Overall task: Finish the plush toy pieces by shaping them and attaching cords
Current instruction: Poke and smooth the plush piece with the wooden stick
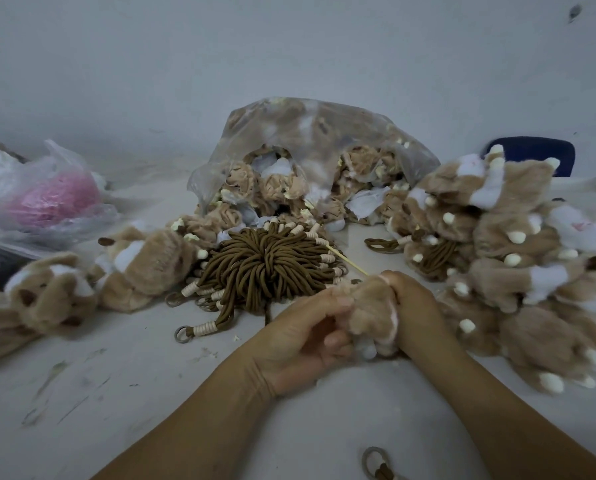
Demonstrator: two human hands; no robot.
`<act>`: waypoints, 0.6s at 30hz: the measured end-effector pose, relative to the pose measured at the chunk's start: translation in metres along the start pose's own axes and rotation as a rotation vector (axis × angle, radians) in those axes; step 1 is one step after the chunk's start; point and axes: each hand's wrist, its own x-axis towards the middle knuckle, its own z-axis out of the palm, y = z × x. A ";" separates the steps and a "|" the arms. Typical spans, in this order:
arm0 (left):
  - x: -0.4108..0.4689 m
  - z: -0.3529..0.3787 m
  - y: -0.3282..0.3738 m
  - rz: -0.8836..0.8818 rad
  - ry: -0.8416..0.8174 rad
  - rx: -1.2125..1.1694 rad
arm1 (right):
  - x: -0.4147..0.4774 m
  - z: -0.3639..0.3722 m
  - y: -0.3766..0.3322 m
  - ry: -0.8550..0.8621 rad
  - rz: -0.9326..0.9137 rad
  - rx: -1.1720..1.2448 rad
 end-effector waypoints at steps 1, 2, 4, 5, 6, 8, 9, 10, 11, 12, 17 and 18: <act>0.003 -0.002 -0.002 0.035 0.075 0.062 | 0.000 -0.001 0.002 0.057 -0.011 -0.004; 0.005 -0.003 -0.003 0.068 0.154 0.099 | -0.001 -0.004 0.003 0.159 -0.023 0.012; 0.009 -0.008 -0.002 0.129 0.289 0.109 | -0.007 -0.011 -0.006 0.336 -0.124 0.038; 0.010 -0.010 0.000 0.155 0.338 0.110 | -0.010 -0.013 -0.015 0.364 -0.211 0.042; 0.010 -0.011 0.001 0.179 0.373 0.122 | -0.014 -0.013 -0.021 0.354 -0.306 0.023; 0.008 -0.011 0.002 0.217 0.396 0.153 | -0.018 -0.006 -0.030 0.198 -0.399 -0.010; 0.008 -0.010 0.003 0.229 0.397 0.154 | -0.019 -0.002 -0.031 0.112 -0.386 -0.020; 0.007 -0.008 0.003 0.236 0.399 0.147 | -0.018 0.001 -0.029 0.052 -0.354 -0.023; 0.007 -0.008 0.003 0.236 0.401 0.145 | -0.016 0.002 -0.027 0.021 -0.315 -0.016; 0.007 -0.007 0.002 0.229 0.399 0.153 | -0.015 0.002 -0.025 0.018 -0.280 -0.004; 0.008 -0.003 -0.007 0.190 0.329 0.243 | -0.010 0.000 -0.016 0.066 -0.249 0.011; 0.008 -0.002 -0.008 0.191 0.323 0.251 | -0.011 0.000 -0.015 0.070 -0.250 0.014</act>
